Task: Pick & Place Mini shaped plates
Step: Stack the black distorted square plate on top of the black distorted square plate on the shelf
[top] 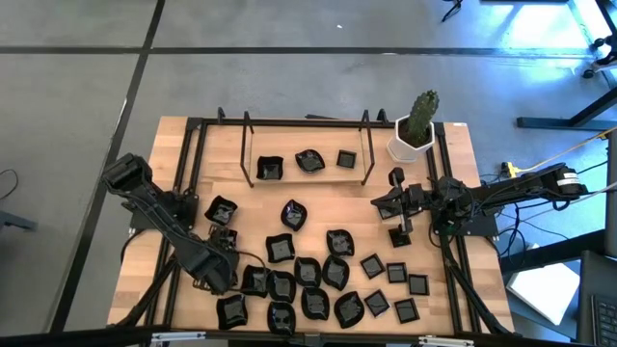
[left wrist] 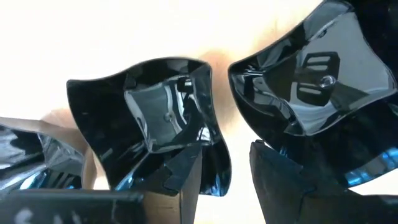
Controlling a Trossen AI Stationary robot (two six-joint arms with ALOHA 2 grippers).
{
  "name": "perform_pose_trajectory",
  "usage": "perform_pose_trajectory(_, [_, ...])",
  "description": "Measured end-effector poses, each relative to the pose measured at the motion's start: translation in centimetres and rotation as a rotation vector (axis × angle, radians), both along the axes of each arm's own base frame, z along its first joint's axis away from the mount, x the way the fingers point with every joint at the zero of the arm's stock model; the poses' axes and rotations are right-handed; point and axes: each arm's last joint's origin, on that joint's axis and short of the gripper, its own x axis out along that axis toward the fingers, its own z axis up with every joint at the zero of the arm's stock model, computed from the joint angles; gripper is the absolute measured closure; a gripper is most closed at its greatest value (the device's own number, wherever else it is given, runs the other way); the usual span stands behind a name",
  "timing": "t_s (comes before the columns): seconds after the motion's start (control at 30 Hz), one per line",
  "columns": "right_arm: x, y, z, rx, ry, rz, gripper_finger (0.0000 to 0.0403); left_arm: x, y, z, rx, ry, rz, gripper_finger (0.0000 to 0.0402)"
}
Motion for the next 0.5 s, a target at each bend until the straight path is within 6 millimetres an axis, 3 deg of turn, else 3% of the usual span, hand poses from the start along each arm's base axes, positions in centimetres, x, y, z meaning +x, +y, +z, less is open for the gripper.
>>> perform_pose_trajectory(0.3, [0.0,0.0,0.0,0.000,0.000,0.000,0.0393,0.1,0.2,0.0,0.009,-0.003,-0.021,0.0272])
perform_pose_trajectory(0.5, [0.0,0.0,0.0,0.000,0.000,0.000,0.0393,0.3,0.8,-1.2,-0.022,0.002,-0.007,0.0272])
